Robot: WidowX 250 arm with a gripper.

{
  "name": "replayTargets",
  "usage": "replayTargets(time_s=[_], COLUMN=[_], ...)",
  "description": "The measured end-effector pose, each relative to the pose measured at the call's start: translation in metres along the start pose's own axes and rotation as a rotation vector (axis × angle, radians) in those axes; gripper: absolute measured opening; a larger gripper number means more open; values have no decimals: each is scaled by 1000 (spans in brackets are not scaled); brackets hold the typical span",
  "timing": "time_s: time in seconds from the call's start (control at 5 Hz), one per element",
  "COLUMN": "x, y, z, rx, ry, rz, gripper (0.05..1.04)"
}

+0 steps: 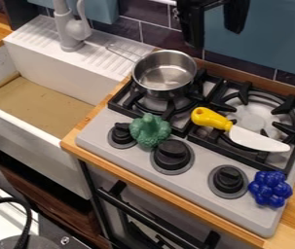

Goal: Put the yellow knife in the silver pot

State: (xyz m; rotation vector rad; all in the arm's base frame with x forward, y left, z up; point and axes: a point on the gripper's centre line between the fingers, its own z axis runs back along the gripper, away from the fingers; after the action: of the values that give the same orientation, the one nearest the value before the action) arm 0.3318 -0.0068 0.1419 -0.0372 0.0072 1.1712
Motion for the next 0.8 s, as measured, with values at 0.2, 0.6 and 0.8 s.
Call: replayTargets(time_s=[0.2, 0.6, 0.8], x=[0, 27, 37], y=[1, -2, 0], z=[-10, -18, -19], rx=[31, 11, -5], ry=[13, -76, -76], rz=[-5, -189, -207], gripper=[999, 999, 999])
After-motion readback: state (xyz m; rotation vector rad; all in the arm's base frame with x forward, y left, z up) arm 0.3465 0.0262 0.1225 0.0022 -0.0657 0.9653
